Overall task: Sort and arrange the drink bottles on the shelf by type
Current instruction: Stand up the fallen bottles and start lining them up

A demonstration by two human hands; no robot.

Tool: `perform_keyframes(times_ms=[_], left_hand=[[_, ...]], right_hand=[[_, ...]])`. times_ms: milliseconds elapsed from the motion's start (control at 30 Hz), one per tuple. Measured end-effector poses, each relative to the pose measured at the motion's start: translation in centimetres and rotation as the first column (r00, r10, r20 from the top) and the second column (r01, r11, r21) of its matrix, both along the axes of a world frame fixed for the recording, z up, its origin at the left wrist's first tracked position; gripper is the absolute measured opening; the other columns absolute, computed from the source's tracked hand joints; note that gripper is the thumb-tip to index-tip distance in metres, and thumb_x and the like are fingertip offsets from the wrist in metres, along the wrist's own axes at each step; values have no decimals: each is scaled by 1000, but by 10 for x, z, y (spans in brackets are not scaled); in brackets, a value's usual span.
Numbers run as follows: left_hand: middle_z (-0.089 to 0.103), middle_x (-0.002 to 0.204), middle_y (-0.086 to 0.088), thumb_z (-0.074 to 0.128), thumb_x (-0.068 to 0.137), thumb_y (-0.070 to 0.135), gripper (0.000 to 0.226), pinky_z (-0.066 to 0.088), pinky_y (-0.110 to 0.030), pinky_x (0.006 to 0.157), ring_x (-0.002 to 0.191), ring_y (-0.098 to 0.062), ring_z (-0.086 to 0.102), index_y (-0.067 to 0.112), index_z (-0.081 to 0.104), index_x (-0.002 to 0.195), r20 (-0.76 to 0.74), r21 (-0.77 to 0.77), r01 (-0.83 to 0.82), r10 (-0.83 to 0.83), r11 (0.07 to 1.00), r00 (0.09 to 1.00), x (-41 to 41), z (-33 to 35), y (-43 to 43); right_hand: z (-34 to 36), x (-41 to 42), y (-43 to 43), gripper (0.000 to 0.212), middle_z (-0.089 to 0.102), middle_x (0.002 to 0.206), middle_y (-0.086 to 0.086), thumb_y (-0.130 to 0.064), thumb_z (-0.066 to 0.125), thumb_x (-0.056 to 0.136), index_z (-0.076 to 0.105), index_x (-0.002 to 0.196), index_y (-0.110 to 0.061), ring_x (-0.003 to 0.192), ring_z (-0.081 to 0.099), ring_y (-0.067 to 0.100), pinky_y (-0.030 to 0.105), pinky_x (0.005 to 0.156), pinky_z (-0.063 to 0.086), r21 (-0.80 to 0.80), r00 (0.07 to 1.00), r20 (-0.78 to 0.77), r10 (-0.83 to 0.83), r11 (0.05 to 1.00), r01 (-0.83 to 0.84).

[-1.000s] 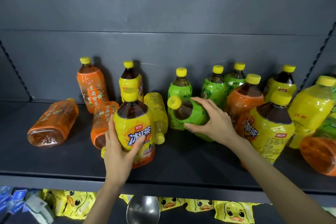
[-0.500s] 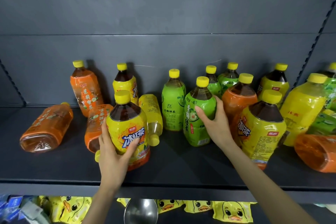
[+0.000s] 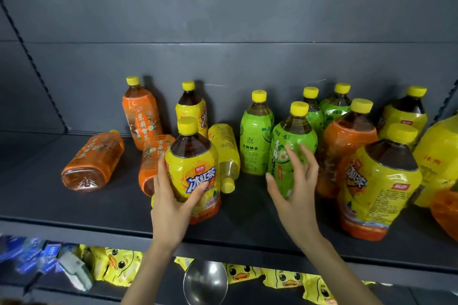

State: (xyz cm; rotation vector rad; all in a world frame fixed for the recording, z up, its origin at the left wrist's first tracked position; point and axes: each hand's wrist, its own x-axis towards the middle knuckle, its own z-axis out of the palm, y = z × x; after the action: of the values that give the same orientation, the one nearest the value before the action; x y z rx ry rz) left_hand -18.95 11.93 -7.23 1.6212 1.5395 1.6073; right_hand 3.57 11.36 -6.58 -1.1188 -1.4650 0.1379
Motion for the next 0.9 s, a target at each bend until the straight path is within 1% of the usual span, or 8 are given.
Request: perform_keyframes(times_ms=[100, 200, 267, 367, 433, 567, 733, 900], left_hand=[[47, 138, 8, 64, 61, 75, 99, 48, -54, 94, 121, -15, 52, 45, 18, 144, -1, 4, -3, 3, 1000, 1000, -2, 2, -3], [46, 139, 9, 65, 61, 73, 99, 47, -52, 95, 122, -13, 52, 45, 19, 144, 14, 18, 2, -2, 1000, 1000, -6, 2, -4], [45, 140, 9, 65, 61, 75, 99, 47, -53, 96, 122, -13, 52, 46, 18, 144, 22, 19, 1, -1, 1000, 1000, -7, 2, -5], [44, 140, 11, 62, 61, 76, 98, 47, -53, 95, 123, -12, 51, 49, 15, 143, 4, 9, -8, 8, 1000, 1000, -5, 2, -6], [43, 139, 12, 61, 61, 76, 97, 47, -53, 95, 122, -11, 51, 52, 13, 142, -15, -7, -19, 19, 1000, 1000, -4, 3, -7], [41, 135, 17, 56, 59, 78, 97, 46, -49, 94, 121, -8, 48, 54, 9, 140, -42, -37, -52, 50, 998, 998, -3, 4, -9], [40, 135, 16, 53, 60, 79, 97, 46, -46, 92, 121, -10, 48, 53, 6, 140, -65, -49, -57, 54, 997, 996, -4, 3, -10], [41, 136, 14, 50, 60, 82, 96, 47, -44, 89, 120, -11, 49, 56, 2, 139, -84, -55, -62, 57, 997, 995, -3, 4, -9]], right_hand=[[-8, -18, -2, 49, 25, 145, -10, -24, 64, 89, 42, 131, -37, 137, 20, -4, 10, 109, 20, -70, 990, 35, 134, 989, -131], [-21, -30, 8, 53, 31, 142, -4, -23, 65, 89, 38, 131, -38, 129, 26, -12, -2, 97, 23, -261, 971, 18, 239, 939, -226], [-29, -38, 17, 56, 31, 142, -6, -27, 65, 88, 36, 135, -37, 124, 33, -8, 1, 94, 30, -345, 963, 36, 266, 908, -238], [-32, -50, 30, 63, 23, 144, -8, -32, 66, 87, 34, 140, -35, 115, 33, -2, 27, 97, 43, -420, 956, 150, 251, 892, -168], [-31, -55, 37, 65, 18, 147, -6, -28, 69, 85, 36, 140, -34, 114, 38, 3, 36, 94, 48, -407, 950, 216, 226, 905, -123], [-34, -59, 47, 49, 21, 152, -4, -17, 74, 80, 57, 126, -21, 110, 55, 16, 32, 88, 53, -296, 928, 309, 208, 949, -114], [-38, -55, 46, 28, 39, 136, -2, -3, 76, 75, 68, 101, -11, 94, 52, 4, -1, 82, 38, -200, 961, 222, 164, 972, -120], [-34, -54, 41, 31, 42, 111, -8, 3, 75, 75, 69, 102, -12, 102, 47, -13, -1, 74, 41, -154, 985, 83, 153, 978, -139]])
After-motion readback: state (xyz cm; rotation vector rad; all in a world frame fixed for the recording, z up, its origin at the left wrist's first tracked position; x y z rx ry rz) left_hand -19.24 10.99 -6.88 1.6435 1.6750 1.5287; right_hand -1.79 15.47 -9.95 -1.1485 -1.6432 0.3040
